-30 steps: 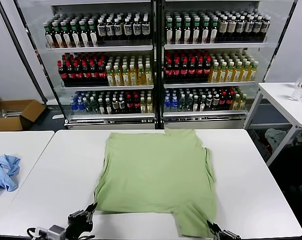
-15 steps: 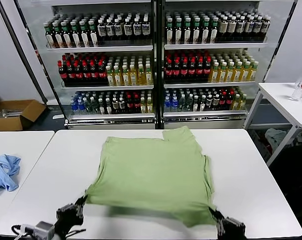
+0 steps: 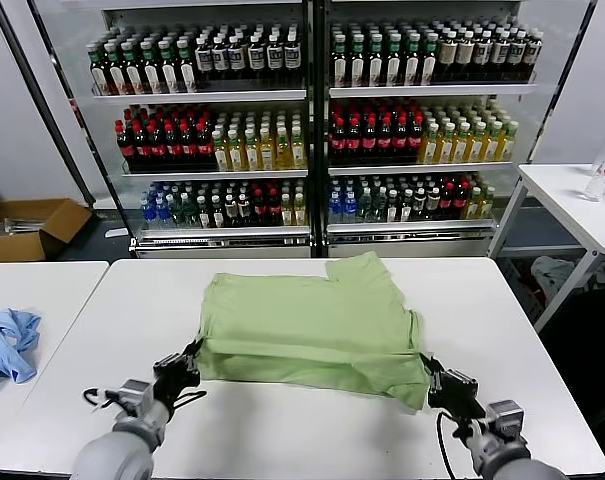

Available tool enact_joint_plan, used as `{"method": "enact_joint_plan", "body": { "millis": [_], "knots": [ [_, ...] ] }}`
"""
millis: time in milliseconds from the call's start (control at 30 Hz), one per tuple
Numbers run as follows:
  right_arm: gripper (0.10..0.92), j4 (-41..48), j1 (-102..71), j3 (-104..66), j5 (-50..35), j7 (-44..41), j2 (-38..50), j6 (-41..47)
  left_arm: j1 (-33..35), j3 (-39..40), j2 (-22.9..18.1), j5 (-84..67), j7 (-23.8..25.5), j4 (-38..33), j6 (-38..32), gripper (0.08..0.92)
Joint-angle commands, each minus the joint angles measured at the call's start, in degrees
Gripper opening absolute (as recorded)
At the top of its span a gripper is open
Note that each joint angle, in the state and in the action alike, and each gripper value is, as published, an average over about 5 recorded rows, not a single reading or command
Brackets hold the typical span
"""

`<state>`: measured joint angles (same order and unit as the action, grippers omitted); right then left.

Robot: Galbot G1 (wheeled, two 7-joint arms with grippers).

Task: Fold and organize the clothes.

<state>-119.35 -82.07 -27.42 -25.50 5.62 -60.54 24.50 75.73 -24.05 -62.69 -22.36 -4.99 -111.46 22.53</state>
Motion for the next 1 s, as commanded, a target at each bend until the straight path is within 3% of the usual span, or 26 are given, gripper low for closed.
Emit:
{"method": "enact_joint_plan", "body": {
  "millis": [33, 233, 333, 567, 800, 900, 1000],
  "knots": [
    [0.110, 6.23, 6.24, 3.26, 2.03, 0.35, -0.94, 0.06, -11.94, 6.11, -2.78, 4.01, 1.68, 15.07, -2.19, 0.084],
    [0.240, 6.37, 5.30, 5.06, 4.87, 0.75, -2.85, -0.92, -13.04, 5.53, -3.88, 7.21, -1.29, 18.77, -2.63, 0.113],
    [0.326, 2.99, 2.09, 2.91, 4.78, 1.17, -1.81, -0.32, -10.71, 4.61, -1.86, 6.68, -1.98, 14.92, -1.64, 0.187],
    [0.534, -6.89, -10.63, -3.84, 1.93, 3.04, 1.08, 3.35, 1.96, 0.32, 5.06, -4.13, -2.78, -2.41, 6.86, 0.395],
    [0.734, -0.50, -6.97, 0.76, 0.93, 6.14, -1.75, 4.09, 2.27, 0.86, 4.77, -4.41, -4.36, -0.60, 10.26, 0.595],
    [0.762, 0.62, -6.32, 1.28, -0.96, 5.97, -1.79, 3.45, 1.63, 1.09, 4.19, -5.27, -4.59, 0.39, 10.38, 0.681],
    [0.694, 0.77, -5.85, 1.22, -2.55, 5.34, -1.76, 2.77, 1.02, 1.07, 3.78, -7.25, -4.70, 0.78, 10.19, 0.745]
  ]
}}
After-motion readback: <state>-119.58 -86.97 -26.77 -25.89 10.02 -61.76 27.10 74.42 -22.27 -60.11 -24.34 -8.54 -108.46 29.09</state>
